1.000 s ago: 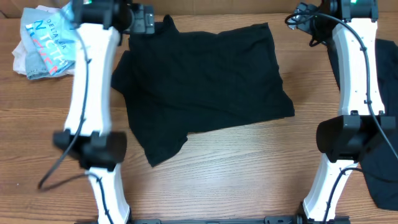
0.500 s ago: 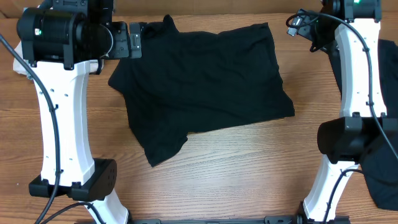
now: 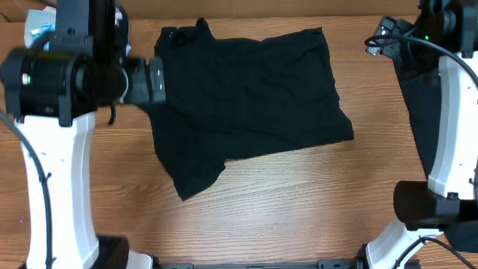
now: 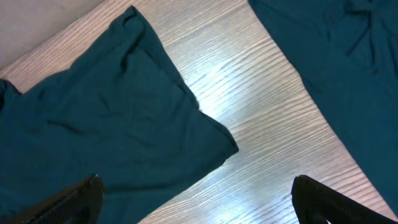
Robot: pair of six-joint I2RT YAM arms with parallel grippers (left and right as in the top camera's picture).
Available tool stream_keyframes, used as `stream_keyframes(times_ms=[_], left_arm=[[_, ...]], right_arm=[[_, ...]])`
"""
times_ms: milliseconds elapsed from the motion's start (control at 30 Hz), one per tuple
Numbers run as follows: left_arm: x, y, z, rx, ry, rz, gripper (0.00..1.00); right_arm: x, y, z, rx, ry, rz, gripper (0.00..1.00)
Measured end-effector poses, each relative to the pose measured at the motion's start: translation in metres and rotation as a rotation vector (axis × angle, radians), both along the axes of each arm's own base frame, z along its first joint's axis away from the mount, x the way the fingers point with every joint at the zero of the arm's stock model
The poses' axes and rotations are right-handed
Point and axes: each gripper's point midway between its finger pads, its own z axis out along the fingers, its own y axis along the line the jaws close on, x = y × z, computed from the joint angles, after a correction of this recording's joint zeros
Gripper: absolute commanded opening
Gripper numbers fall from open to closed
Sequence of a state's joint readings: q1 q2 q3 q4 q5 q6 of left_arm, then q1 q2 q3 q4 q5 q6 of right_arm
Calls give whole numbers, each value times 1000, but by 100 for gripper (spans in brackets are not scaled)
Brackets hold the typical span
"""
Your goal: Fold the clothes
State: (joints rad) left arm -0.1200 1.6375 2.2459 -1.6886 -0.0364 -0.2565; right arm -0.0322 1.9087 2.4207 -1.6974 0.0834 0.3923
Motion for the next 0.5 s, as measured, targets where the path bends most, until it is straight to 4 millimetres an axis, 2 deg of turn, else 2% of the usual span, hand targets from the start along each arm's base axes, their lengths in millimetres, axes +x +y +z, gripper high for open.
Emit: stream_keyframes(times_ms=[100, 200, 333, 500], left_arm=[[-23, 2, -18, 1, 65, 8, 100], [-46, 3, -48, 0, 172, 16, 100], [-69, 2, -98, -2, 340, 20, 100], [-81, -4, -166, -31, 488, 19, 99]], right_arm=[[0, 0, -2, -2, 4, -1, 100], [-2, -1, -11, -2, 36, -1, 100], [3, -2, -22, -8, 50, -3, 100], [12, -4, -31, -15, 54, -7, 100]])
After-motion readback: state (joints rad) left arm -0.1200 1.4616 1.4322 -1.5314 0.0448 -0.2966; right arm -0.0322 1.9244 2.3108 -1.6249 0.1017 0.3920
